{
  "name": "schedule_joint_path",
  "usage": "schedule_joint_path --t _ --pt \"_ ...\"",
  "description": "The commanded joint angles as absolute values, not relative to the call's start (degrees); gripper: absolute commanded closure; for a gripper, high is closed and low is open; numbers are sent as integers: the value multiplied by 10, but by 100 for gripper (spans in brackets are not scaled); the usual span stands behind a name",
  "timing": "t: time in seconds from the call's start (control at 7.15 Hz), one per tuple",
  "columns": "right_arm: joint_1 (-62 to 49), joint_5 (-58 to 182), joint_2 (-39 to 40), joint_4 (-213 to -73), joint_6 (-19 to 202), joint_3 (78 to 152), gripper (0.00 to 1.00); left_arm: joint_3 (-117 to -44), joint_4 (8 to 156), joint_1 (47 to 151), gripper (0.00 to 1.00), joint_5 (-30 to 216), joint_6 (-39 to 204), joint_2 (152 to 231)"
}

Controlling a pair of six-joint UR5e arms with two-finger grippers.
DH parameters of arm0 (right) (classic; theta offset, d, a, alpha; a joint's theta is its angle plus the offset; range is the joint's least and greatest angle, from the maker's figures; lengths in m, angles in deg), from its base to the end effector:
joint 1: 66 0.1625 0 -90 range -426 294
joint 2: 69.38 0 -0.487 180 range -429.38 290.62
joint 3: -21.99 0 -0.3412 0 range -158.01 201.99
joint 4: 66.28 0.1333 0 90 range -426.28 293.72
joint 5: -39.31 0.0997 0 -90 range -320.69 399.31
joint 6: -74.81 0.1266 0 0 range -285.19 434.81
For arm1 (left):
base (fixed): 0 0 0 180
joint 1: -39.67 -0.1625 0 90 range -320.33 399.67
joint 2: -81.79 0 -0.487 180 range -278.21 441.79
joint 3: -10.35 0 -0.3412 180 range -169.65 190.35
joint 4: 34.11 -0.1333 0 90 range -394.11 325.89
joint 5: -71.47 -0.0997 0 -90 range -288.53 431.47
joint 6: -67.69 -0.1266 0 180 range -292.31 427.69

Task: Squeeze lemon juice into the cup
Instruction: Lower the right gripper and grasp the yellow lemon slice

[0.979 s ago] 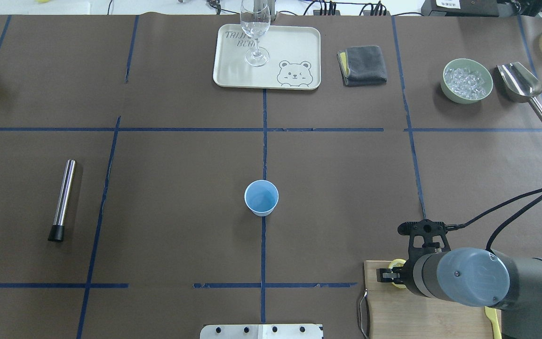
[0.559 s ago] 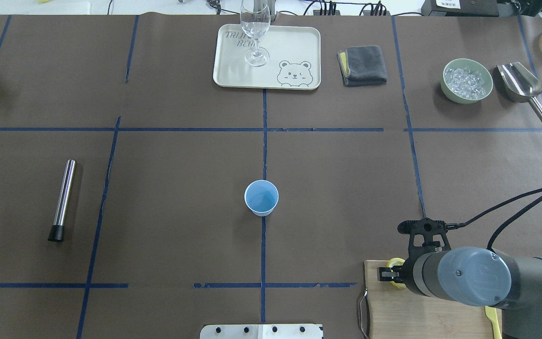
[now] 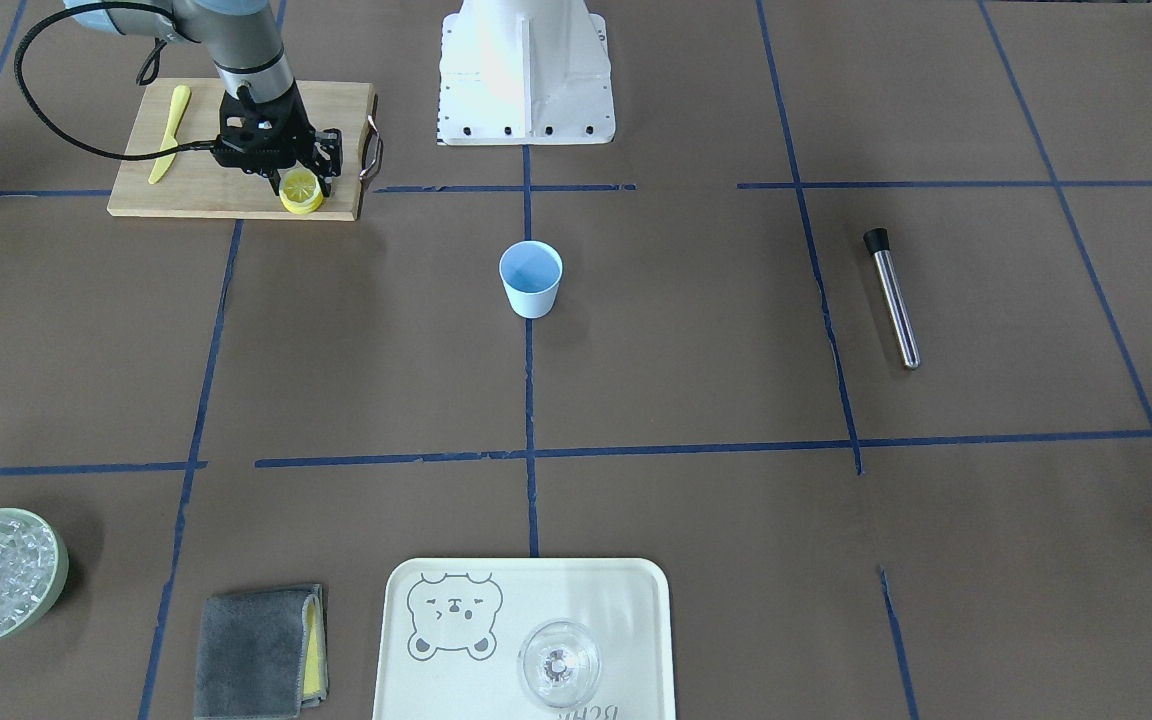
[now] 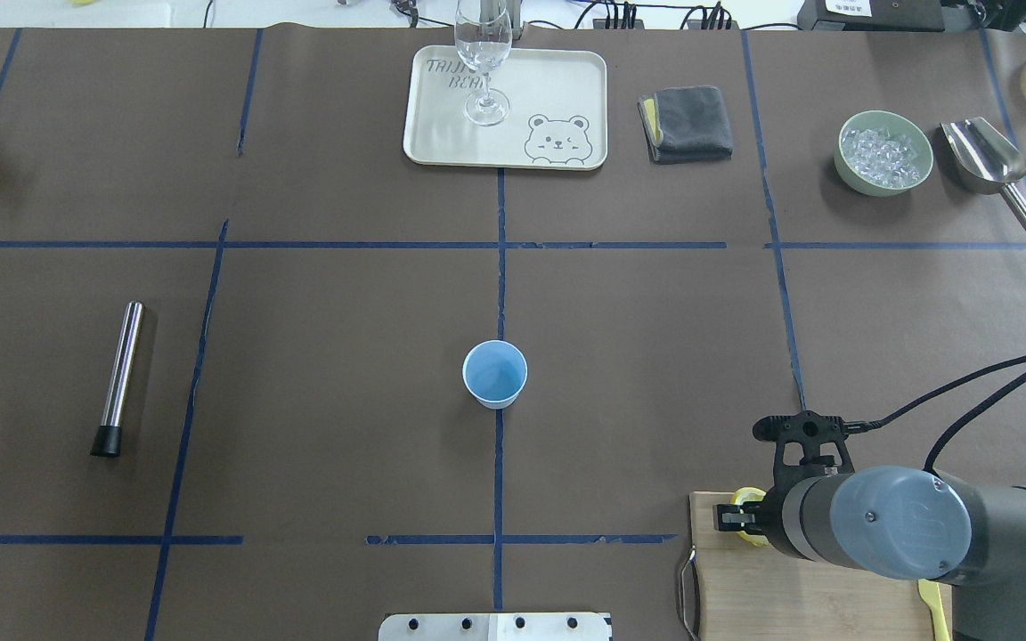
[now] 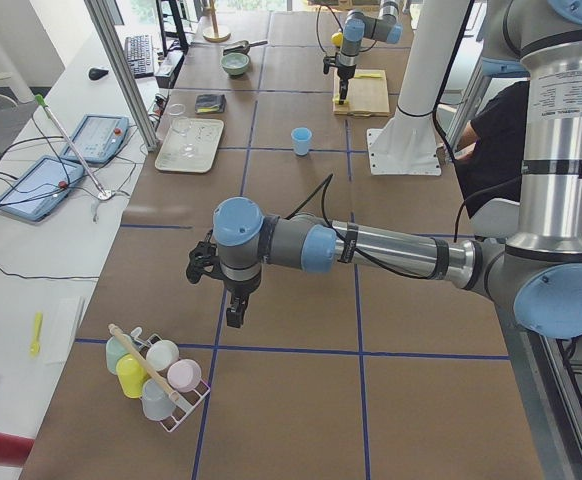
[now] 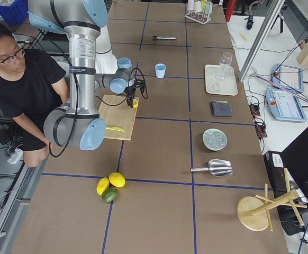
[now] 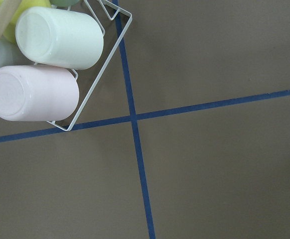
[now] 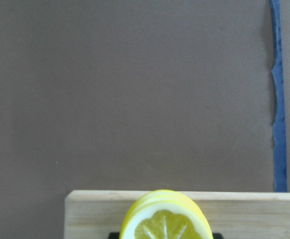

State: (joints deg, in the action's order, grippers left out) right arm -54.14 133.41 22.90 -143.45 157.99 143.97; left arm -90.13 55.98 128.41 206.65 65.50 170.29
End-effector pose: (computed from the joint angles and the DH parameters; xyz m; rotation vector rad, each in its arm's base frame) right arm -0.4010 -0.2112 0.5057 0.0531 -0.7433 0.0573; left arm -0.0339 -0.4376 0.6685 0.1565 0.7860 0.1194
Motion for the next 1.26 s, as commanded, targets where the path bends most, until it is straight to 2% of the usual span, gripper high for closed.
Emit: schedule_joint_path --t 0.0,0.84,1.12 --pt "-541 1334 229 -1435 1580 1447 45 -902 560 1284 0 2066 654 1703" --pt "-511 1362 240 -1448 1580 1510 44 -898 560 1284 0 2066 655 1703" --pt "-476 1400 230 -1505 1580 1561 41 -901 560 1284 0 2067 655 1703"
